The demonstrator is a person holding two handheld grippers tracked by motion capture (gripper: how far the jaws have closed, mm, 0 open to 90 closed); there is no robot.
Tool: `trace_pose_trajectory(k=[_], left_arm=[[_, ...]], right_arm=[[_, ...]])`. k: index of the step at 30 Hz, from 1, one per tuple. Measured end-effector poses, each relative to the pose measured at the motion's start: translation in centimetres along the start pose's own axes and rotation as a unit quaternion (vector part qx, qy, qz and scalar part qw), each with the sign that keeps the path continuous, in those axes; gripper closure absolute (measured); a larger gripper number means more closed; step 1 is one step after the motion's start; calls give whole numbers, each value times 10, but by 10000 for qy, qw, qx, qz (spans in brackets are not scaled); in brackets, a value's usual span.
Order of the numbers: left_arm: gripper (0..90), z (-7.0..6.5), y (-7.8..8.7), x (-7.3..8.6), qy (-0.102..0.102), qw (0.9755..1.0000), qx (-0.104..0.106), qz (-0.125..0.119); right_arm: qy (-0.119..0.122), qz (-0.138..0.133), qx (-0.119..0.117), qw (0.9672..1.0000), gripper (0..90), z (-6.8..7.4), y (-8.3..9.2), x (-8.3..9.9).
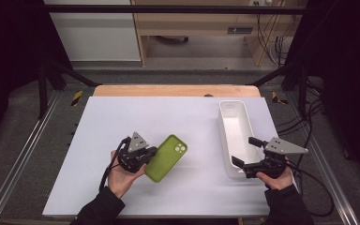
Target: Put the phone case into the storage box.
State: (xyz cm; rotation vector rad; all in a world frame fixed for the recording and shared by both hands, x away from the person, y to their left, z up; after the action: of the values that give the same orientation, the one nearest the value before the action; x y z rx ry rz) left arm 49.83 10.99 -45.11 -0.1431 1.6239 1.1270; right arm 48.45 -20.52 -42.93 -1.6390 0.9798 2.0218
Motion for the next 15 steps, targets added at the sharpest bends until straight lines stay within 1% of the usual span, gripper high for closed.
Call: trace_pose_trajectory(k=[1, 2, 4, 13, 14, 15], left_arm=[[879, 0, 0, 0, 0, 10000, 0, 0], [879, -2, 1, -1, -52, 10000, 6, -9], [879, -3, 1, -2, -87, 10000, 13, -20], [879, -8, 3, -5, -166, 9998, 43, -75], [879, -8, 3, -6, -186, 9998, 53, -89], [879, -9, 3, -6, -190, 9998, 55, -85]], right_arm=[[0, 0, 0, 10000, 7, 0, 0, 0], [27, 32, -32, 10000, 8, 3, -2, -1], [41, 53, -74, 9999, 8, 7, -4, -3], [113, 221, -183, 9995, 8, 20, -16, -6], [144, 237, -235, 9993, 8, 23, -19, -8], [144, 237, -235, 9993, 8, 23, -19, -8]])
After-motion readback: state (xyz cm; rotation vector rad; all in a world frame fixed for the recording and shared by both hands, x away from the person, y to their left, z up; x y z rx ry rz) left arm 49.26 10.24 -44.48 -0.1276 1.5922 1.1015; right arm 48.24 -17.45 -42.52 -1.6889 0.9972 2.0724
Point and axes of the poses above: each handheld gripper's, and its own axes: y roughly backward along the jaws, x roughly out of its underside, z roughly to its left, the point moved 8 cm from there along -y, roughly forward along the jaws, and after that the axes turned 1 degree about -z, right-handed, at the moved point
